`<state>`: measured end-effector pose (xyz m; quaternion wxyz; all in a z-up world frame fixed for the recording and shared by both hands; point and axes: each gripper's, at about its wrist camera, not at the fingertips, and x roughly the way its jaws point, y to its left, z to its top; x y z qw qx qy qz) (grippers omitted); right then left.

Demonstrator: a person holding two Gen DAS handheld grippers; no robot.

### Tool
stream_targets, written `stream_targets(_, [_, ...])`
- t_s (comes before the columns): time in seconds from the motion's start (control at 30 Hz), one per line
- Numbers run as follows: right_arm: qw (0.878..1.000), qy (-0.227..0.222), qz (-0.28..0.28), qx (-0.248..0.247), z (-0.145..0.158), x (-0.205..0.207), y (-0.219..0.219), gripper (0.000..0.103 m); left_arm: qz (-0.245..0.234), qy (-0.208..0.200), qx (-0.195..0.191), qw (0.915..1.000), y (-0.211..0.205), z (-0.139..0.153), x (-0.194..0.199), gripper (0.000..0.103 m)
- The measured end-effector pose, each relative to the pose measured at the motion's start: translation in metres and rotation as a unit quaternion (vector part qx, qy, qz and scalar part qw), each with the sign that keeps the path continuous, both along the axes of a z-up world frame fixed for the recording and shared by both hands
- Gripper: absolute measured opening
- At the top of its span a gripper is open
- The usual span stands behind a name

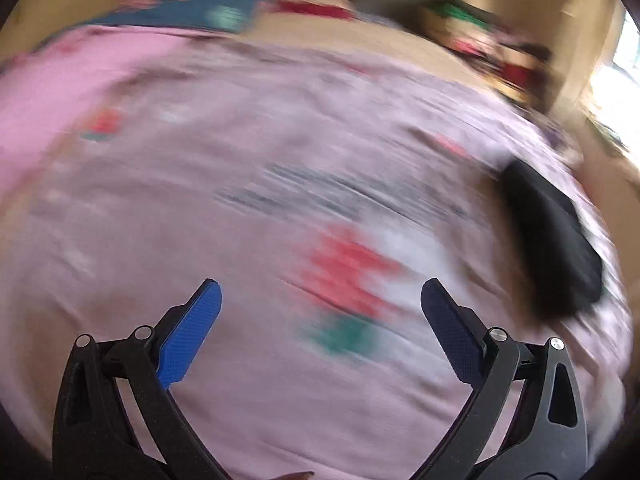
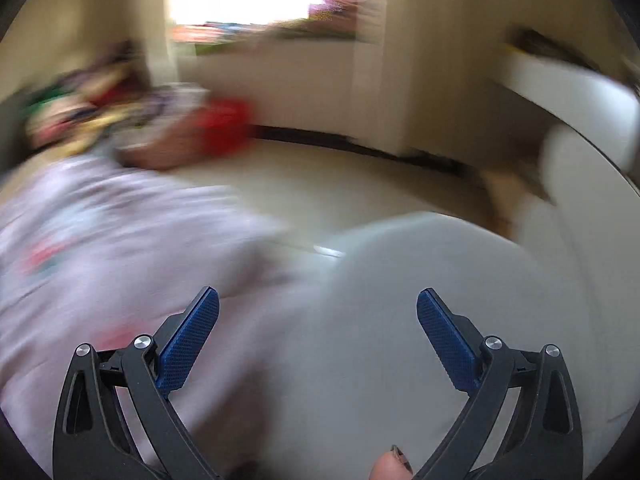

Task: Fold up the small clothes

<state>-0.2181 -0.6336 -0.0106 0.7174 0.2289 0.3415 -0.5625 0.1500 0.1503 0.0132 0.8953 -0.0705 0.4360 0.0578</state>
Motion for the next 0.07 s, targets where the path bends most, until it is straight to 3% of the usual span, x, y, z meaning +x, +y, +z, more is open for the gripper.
stream_targets(0.07, [0.997,0.038,-0.065,0.026,-0.023,-0.023,-0.056,0.099,0.059,0.006,0.043,0.9973,0.053,-0.001,0.019,0.094])
